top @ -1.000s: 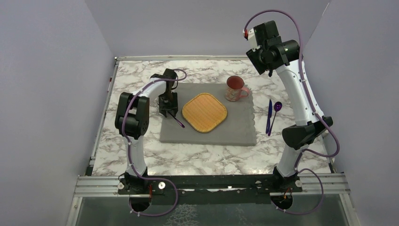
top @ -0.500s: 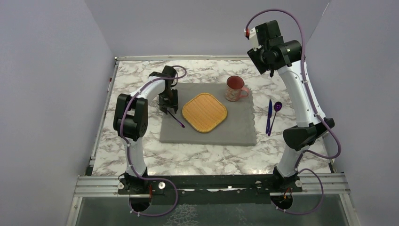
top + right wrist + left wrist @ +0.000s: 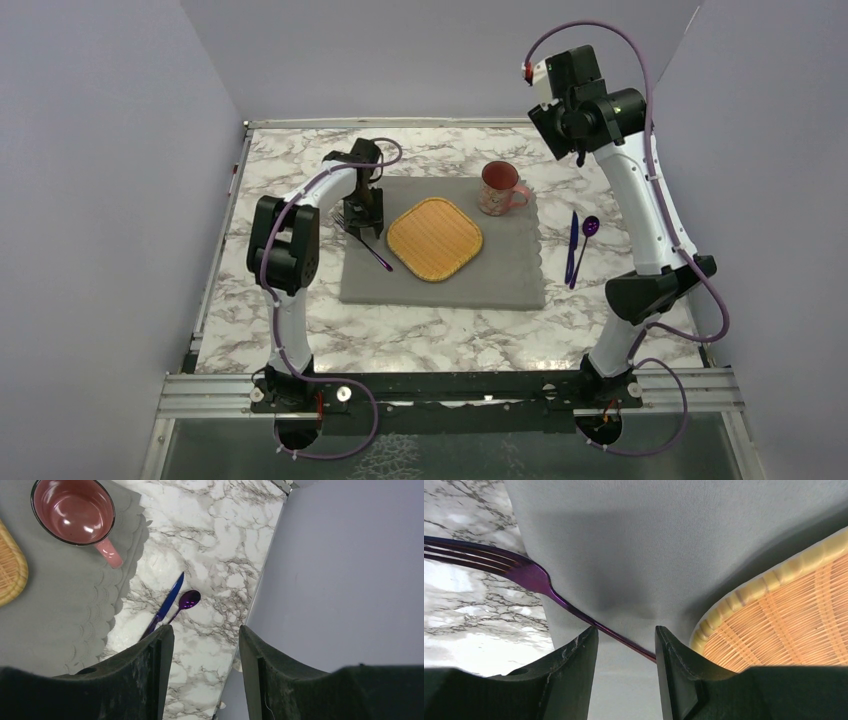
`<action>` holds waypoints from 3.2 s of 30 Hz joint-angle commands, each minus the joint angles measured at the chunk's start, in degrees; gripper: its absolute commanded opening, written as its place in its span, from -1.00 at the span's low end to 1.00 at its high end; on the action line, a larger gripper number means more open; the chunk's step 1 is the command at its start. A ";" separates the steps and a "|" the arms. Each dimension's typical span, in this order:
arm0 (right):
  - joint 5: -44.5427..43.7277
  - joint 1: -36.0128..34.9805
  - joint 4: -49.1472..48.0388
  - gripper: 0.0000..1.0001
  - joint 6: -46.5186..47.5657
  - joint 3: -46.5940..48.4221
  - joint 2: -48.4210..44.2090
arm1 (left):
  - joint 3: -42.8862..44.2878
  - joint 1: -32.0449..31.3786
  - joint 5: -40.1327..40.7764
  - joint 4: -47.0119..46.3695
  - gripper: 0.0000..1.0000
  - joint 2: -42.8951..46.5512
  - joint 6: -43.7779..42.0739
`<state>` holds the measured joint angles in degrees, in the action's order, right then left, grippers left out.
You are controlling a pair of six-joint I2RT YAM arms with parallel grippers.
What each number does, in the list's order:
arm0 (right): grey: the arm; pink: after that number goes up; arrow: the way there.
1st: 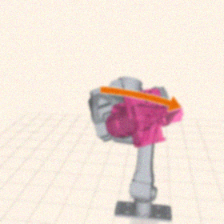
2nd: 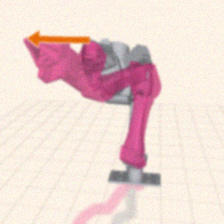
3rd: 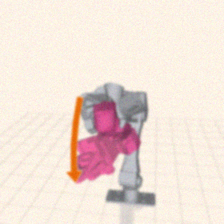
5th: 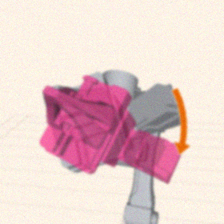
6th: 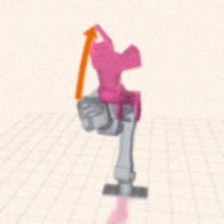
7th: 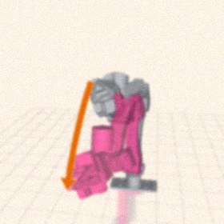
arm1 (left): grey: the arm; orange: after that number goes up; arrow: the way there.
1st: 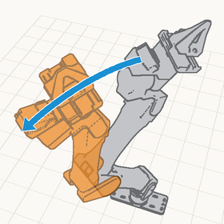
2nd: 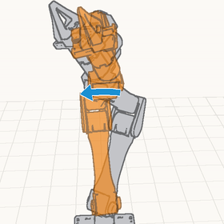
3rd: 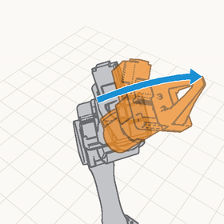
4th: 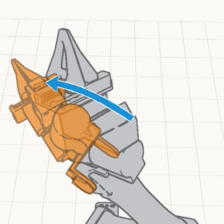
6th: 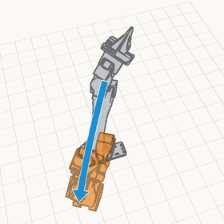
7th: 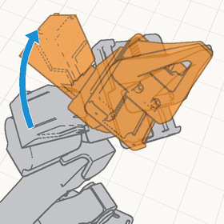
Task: Set the dinner table for one person
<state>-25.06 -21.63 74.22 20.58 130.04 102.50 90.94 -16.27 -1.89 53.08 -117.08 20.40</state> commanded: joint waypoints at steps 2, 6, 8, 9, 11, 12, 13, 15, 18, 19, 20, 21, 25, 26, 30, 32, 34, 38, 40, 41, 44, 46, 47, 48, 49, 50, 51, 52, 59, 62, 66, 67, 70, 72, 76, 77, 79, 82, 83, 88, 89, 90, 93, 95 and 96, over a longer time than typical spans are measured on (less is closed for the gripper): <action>-1.70 0.44 -0.58 0.09 -0.48 -0.75 -2.76 | -2.07 -0.34 1.18 0.38 -0.03 2.52 0.79; -1.49 0.44 -0.61 0.09 -0.58 -0.66 -2.96 | -3.91 -0.32 1.45 0.22 -0.03 3.62 1.42; -1.33 0.39 -0.54 0.09 -0.70 -0.66 -3.01 | -4.62 -0.34 1.45 -0.12 -0.03 3.31 1.63; -1.24 0.43 -0.49 0.09 -0.78 -0.67 -3.14 | -4.76 -0.34 1.45 -0.23 -0.04 3.06 1.74; -1.22 0.39 -0.39 0.08 -0.80 -0.71 -3.23 | -4.53 -0.34 3.04 -0.50 -0.04 2.35 1.74; -1.29 0.42 -0.32 0.08 -0.87 -0.79 -3.40 | -4.21 -0.34 3.23 -0.52 -0.04 2.00 1.74; -1.38 0.41 -0.30 0.08 -0.87 -0.98 -3.51 | -3.74 -0.34 3.36 -0.58 -0.04 1.65 1.68; -1.63 0.40 -0.37 0.08 -0.76 -1.38 -3.91 | -2.86 -0.34 3.70 -0.52 -0.04 0.98 1.66; -1.81 0.36 -0.30 0.07 -0.80 -1.86 -4.30 | -2.36 -0.34 3.81 -0.61 -0.04 0.01 1.65; -1.90 0.42 -0.31 0.07 -0.80 -1.97 -4.42 | -2.42 -0.34 3.82 -0.61 -0.04 -0.32 1.59; -1.96 0.42 -0.22 0.06 -0.81 -2.05 -4.53 | -2.47 -0.34 3.87 -0.70 -0.04 -0.62 1.49; -2.07 0.40 -0.21 0.06 -0.83 -2.14 -4.57 | -2.51 -0.34 3.95 -0.71 -0.04 -0.88 1.48; -2.36 0.36 -0.21 0.04 -0.77 -2.77 -5.09 | -2.69 -0.34 3.92 -0.80 -0.04 -1.80 1.48; -2.36 0.39 -0.20 0.04 -0.72 -2.93 -5.20 | -2.69 -0.34 3.85 -0.87 -0.04 -1.97 1.48; -2.53 0.43 -0.36 0.02 -0.71 -2.86 -5.12 | -2.83 -0.34 4.13 -0.96 -0.05 -3.00 1.58; -2.47 0.40 -0.39 0.02 -0.60 -2.77 -5.03 | -2.74 -0.34 4.34 -1.08 -0.05 -3.47 1.61; -2.37 0.38 -0.39 0.02 -0.65 -2.77 -4.95 | -2.57 -0.42 4.63 -1.09 -0.05 -3.77 1.57; -2.11 0.44 -0.52 0.01 -0.63 -2.69 -4.81 | -2.19 -0.58 5.21 -1.05 -0.11 -4.17 1.48; -1.95 0.42 -0.56 0.01 -0.65 -2.62 -4.67 | -2.12 -0.73 5.40 -1.06 -0.18 -4.28 1.48; -1.93 0.38 -0.56 0.01 -0.68 -2.56 -4.58 | -2.08 -0.82 5.45 -1.05 -0.18 -4.39 1.40; -1.92 0.45 -0.56 0.01 -0.70 -2.42 -4.57 | -2.17 -1.14 5.71 -1.06 -0.25 -4.59 1.24; -1.98 0.43 -0.56 0.00 -0.69 -2.50 -4.67 | -2.29 -1.37 5.83 -1.05 -0.27 -4.63 1.15; -2.01 0.43 -0.56 0.00 -0.62 -2.51 -4.66 | -2.26 -1.48 5.77 -1.07 -0.27 -4.70 1.07; -2.02 0.44 -0.58 0.00 -0.63 -2.51 -4.67 | -2.36 -1.53 5.76 -1.06 -0.28 -4.63 0.97; -2.06 0.43 -0.57 0.00 -0.55 -2.59 -4.74 | -2.37 -1.56 5.83 -1.07 -0.28 -4.58 0.85; -2.16 0.40 -0.56 0.00 -0.55 -2.60 -4.84 | -2.42 -1.65 5.84 -0.97 -0.29 -4.46 0.60; -2.23 0.44 -0.57 0.00 -0.62 -2.72 -4.88 | -2.54 -1.67 5.85 -0.96 -0.30 -4.18 0.42; -2.36 0.42 -0.63 -0.01 -0.55 -2.88 -5.05 | -2.78 -1.69 5.89 -0.88 -0.30 -3.82 0.30; -2.20 0.43 -0.74 -0.06 -0.62 -2.94 -5.29 | -6.19 -1.68 6.10 -0.79 -0.40 -1.57 -0.29; -2.08 0.43 -0.80 -0.09 -0.63 -2.86 -5.29 | -7.10 -1.70 6.40 -0.87 -0.41 -0.40 -0.65; -1.92 0.44 -0.91 -0.13 -0.65 -2.88 -5.39 | -7.59 -1.66 6.88 -0.83 -0.50 0.76 -1.43; -1.92 0.40 -1.03 -0.13 -0.55 -2.98 -5.46 | -7.68 -1.68 7.04 -0.77 -0.50 0.94 -1.61; -1.76 0.42 -1.17 -0.14 -0.49 -3.19 -5.48 | -8.20 -1.66 7.41 -0.72 -0.67 1.49 -2.13; -1.67 0.44 -1.33 -0.15 -0.41 -3.24 -5.55 | -8.68 -1.66 7.67 -0.63 -0.75 1.78 -2.44; -1.49 0.44 -1.40 -0.16 -0.33 -3.28 -5.64 | -9.32 -1.66 7.91 -0.62 -0.98 2.41 -3.22; -1.48 0.45 -1.44 -0.16 -0.33 -3.30 -5.70 | -9.37 -1.66 8.06 -0.54 -0.99 2.57 -3.46; -1.44 0.44 -1.53 -0.16 -0.35 -3.46 -5.73 | -9.58 -1.68 8.42 -0.48 -0.99 3.01 -3.80; -1.15 0.44 -1.53 -0.17 -0.28 -3.42 -5.76 | -9.94 -1.66 8.85 -0.35 -1.00 3.94 -4.49; -1.13 0.45 -1.61 -0.17 -0.31 -3.47 -5.73 | -9.98 -1.69 9.18 -0.28 -1.00 4.37 -4.64; -0.83 0.43 -1.62 -0.17 -0.45 -3.24 -5.65 | -9.31 -1.66 9.73 0.17 -1.00 6.41 -6.70; -0.79 0.44 -1.62 -0.17 -0.51 -3.21 -5.64 | -9.08 -1.66 9.93 0.32 -1.00 6.68 -7.01; -0.59 0.38 -1.62 -0.17 -0.60 -3.15 -5.55 | -8.91 -1.72 10.00 0.35 -1.00 6.85 -7.41; -0.07 0.43 -1.83 -0.17 -0.60 -3.12 -5.39 | -8.84 -1.66 9.98 0.25 -0.86 6.74 -8.31; 0.29 0.39 -2.01 -0.17 -0.60 -3.07 -5.20 | -9.01 -1.70 10.18 0.21 -0.70 6.60 -8.43; 0.35 0.40 -2.14 -0.17 -0.62 -3.04 -5.14 | -9.10 -1.71 10.14 0.25 -0.60 6.68 -8.44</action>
<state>-25.96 -21.63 73.58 20.40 126.87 98.76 82.26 -18.13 4.47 50.65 -112.62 13.78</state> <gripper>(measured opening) 0.417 0.128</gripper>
